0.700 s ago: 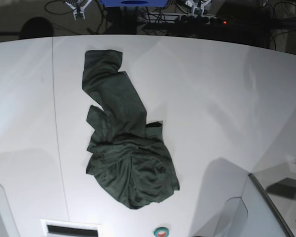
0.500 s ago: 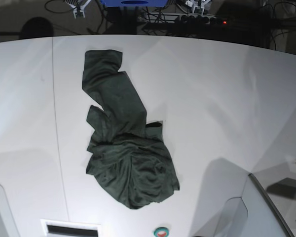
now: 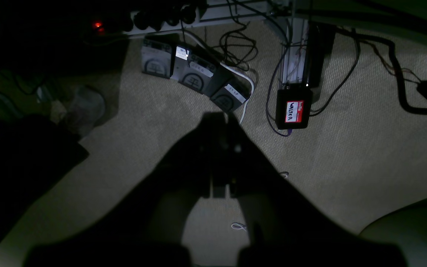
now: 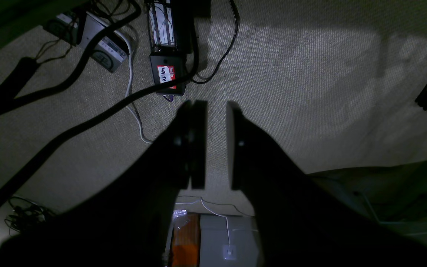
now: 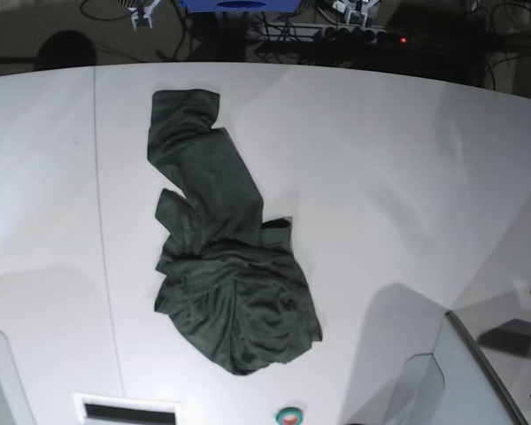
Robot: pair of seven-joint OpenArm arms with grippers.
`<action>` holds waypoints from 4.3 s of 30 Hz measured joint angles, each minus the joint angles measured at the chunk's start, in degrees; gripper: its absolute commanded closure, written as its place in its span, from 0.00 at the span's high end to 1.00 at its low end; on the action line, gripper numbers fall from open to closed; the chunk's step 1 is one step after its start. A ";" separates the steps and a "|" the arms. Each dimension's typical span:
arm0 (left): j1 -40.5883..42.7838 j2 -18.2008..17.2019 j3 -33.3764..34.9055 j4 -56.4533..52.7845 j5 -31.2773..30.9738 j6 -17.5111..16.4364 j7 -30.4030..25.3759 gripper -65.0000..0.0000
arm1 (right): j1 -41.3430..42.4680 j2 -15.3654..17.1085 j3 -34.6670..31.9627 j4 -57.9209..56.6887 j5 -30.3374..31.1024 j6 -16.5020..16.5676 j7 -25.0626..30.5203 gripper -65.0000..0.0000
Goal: Layout the t-shirt on the table in an organized manner, then fold the t-shirt properly
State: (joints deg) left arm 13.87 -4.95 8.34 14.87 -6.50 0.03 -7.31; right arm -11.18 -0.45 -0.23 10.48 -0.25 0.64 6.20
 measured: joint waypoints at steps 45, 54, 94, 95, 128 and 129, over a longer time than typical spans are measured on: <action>38.93 -12.76 -0.09 62.64 -0.20 0.20 1.27 0.00 | -45.51 0.26 0.39 81.18 -0.15 -0.90 -20.96 0.01; 40.41 -13.05 -3.74 85.53 0.00 0.20 1.49 0.00 | -42.73 0.28 0.13 101.29 0.17 -0.74 -20.83 0.01; -5.31 8.94 16.33 60.26 0.00 0.39 35.19 0.56 | -20.74 -0.59 18.45 99.25 0.02 15.06 -35.76 0.55; -6.03 9.07 17.35 59.45 0.11 0.46 35.04 0.56 | -20.39 -0.48 18.67 98.75 0.11 15.06 -35.78 0.55; 11.78 -10.32 -32.92 88.78 -0.39 0.02 37.35 0.00 | -13.31 1.14 11.80 93.24 -0.07 15.45 -35.67 0.55; 12.39 -10.29 -34.21 88.83 -0.44 0.00 37.35 0.00 | -13.16 2.25 8.52 93.22 -0.04 15.72 -35.80 0.55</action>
State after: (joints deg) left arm 26.26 -15.25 -25.87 103.70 -6.94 0.03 30.04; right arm -24.34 1.80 8.29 103.70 -0.30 16.36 -29.61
